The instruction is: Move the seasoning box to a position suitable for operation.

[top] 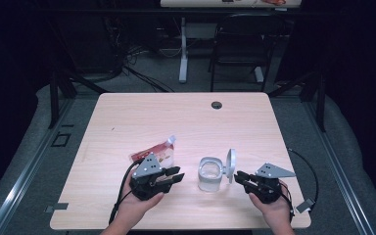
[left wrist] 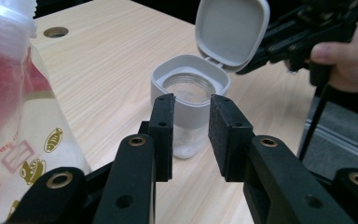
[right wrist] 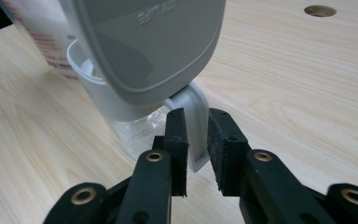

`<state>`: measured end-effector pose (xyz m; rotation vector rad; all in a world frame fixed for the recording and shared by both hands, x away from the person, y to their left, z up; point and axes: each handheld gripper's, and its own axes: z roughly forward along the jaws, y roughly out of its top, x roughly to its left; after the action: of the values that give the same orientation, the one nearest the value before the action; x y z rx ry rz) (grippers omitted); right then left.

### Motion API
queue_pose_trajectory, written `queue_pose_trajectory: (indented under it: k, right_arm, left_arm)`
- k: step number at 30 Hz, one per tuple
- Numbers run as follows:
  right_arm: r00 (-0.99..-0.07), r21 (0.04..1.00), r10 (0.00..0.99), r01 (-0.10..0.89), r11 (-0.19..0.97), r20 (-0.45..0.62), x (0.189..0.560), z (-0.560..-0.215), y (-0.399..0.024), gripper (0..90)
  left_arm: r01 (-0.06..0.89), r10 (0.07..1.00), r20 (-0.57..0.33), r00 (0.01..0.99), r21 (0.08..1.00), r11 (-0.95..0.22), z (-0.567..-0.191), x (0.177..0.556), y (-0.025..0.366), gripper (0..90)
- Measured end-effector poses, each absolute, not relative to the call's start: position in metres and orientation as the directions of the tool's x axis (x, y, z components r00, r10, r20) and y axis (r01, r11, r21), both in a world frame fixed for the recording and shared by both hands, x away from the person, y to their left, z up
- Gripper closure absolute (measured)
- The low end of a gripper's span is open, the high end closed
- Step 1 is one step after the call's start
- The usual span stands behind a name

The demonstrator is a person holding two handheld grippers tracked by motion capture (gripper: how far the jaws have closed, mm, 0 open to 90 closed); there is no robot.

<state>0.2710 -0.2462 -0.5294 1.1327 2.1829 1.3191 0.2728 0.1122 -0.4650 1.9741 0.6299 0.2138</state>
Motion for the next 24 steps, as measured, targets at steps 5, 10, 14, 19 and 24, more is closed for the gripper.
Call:
queue_pose_trajectory:
  k: [5, 10, 14, 19, 24]
  right_arm:
    - [-0.627, 0.842, 0.773, 0.467, 0.272, 0.098, 0.267, -0.534, -0.24, 72.0]
    - [-0.614, 0.834, 0.785, 0.475, 0.282, 0.085, 0.272, -0.541, -0.232, 67.2]
    - [-0.593, 0.833, 0.801, 0.48, 0.275, 0.078, 0.276, -0.545, -0.226, 64.9]
    - [-0.581, 0.826, 0.813, 0.48, 0.297, 0.045, 0.281, -0.547, -0.219, 68.9]
    - [-0.564, 0.827, 0.823, 0.491, 0.275, 0.061, 0.285, -0.547, -0.221, 78.6]
  left_arm:
    - [0.338, 0.519, -0.122, 0.846, 0.875, -0.345, -0.462, 0.274, 0.115, 69.4]
    - [0.344, 0.525, -0.123, 0.842, 0.872, -0.347, -0.463, 0.275, 0.116, 69.4]
    - [0.345, 0.532, -0.122, 0.838, 0.874, -0.343, -0.462, 0.273, 0.118, 69.2]
    - [0.345, 0.541, -0.115, 0.833, 0.872, -0.346, -0.463, 0.271, 0.121, 69.1]
    - [0.345, 0.548, -0.114, 0.828, 0.875, -0.339, -0.461, 0.27, 0.125, 69.1]
